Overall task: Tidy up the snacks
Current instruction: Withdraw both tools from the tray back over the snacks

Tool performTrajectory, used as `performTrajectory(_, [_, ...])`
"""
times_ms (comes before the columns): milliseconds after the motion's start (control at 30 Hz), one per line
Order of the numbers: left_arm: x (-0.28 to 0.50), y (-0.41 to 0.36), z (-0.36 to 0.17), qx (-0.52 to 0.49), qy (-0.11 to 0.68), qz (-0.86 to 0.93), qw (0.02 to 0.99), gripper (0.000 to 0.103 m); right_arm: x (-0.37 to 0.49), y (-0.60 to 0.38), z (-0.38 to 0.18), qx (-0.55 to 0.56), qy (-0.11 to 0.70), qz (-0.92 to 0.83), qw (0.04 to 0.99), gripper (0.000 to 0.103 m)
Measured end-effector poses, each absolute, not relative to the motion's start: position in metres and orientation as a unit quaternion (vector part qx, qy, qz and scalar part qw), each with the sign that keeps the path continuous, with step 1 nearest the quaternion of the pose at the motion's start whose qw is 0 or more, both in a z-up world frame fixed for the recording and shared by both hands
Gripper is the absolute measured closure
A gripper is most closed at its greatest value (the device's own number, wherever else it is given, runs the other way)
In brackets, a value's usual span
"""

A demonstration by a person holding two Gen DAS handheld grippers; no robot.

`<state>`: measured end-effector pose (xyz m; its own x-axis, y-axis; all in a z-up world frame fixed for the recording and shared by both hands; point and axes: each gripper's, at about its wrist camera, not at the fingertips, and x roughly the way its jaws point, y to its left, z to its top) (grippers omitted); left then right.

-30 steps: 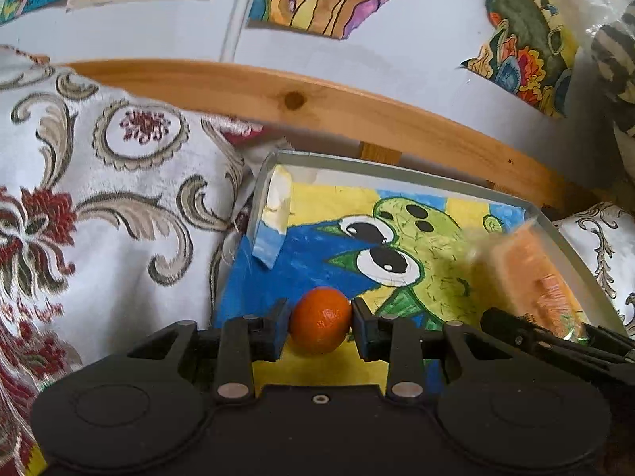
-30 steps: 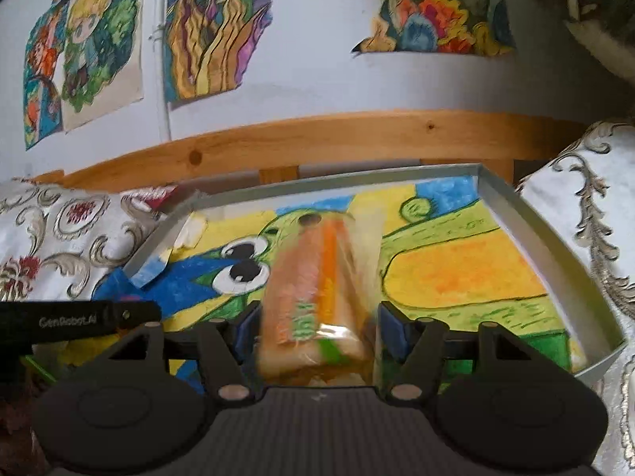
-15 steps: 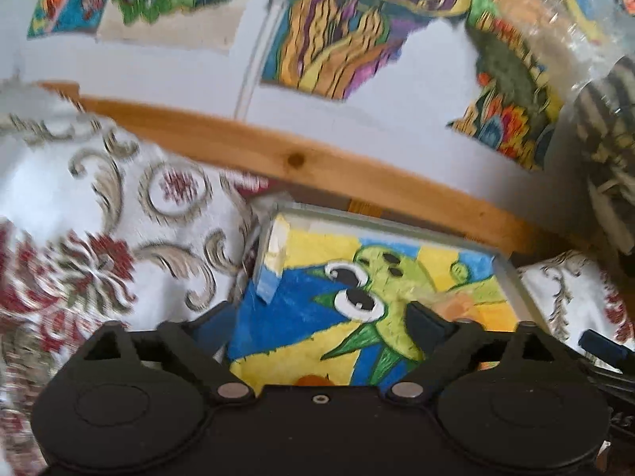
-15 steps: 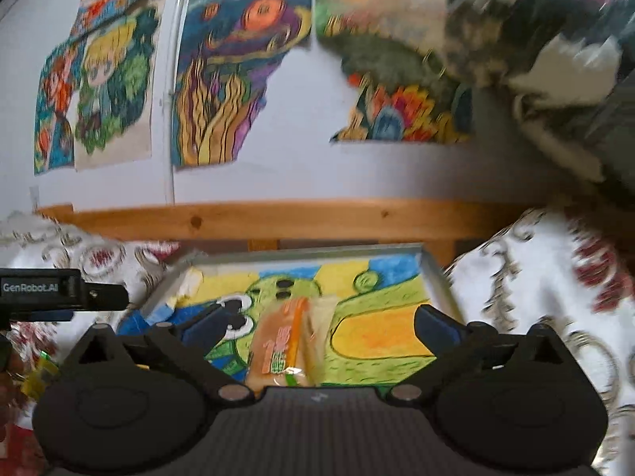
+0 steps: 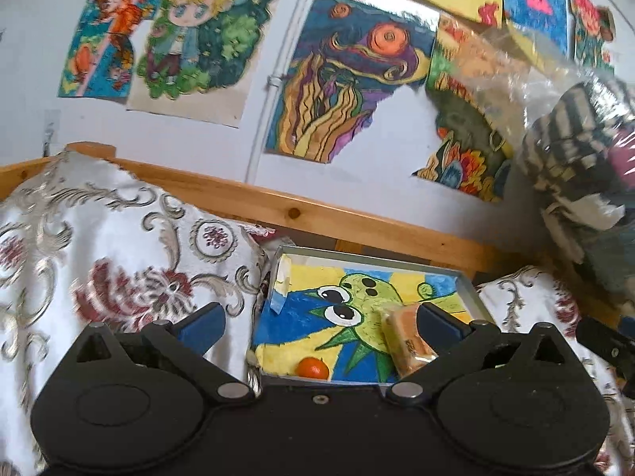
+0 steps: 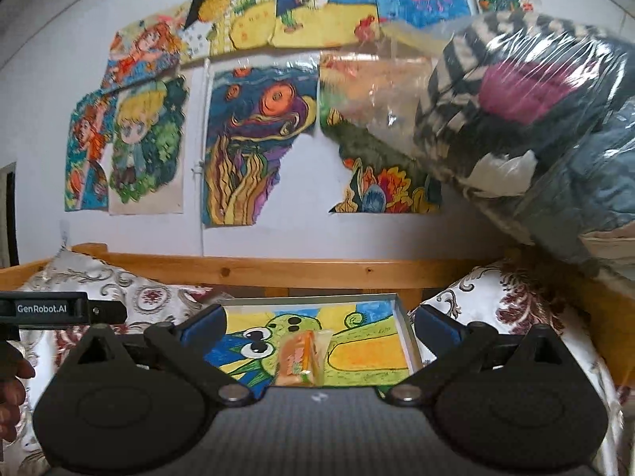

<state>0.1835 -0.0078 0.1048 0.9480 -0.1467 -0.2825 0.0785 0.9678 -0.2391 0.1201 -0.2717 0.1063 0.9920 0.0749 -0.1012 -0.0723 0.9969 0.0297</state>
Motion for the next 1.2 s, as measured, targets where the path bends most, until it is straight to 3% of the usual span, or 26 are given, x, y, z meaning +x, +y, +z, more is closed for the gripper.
performTrajectory(400, [0.09, 0.002, 0.064, -0.055, 0.176, -0.048, 0.982, 0.001, 0.037, -0.26, 0.075, -0.014, 0.036, 0.024, 0.999, 0.0])
performTrajectory(800, [0.035, 0.011, 0.037, -0.048, 0.199, -0.053, 0.977, 0.001, -0.001, -0.251, 0.045, -0.018, 0.097, 0.013, 0.995, 0.0])
performTrajectory(1200, [0.03, 0.009, 0.026, -0.03, 0.224, -0.056, 0.973, 0.001, -0.003, -0.251, 0.024, 0.005, 0.166, 0.017, 0.986, 0.0])
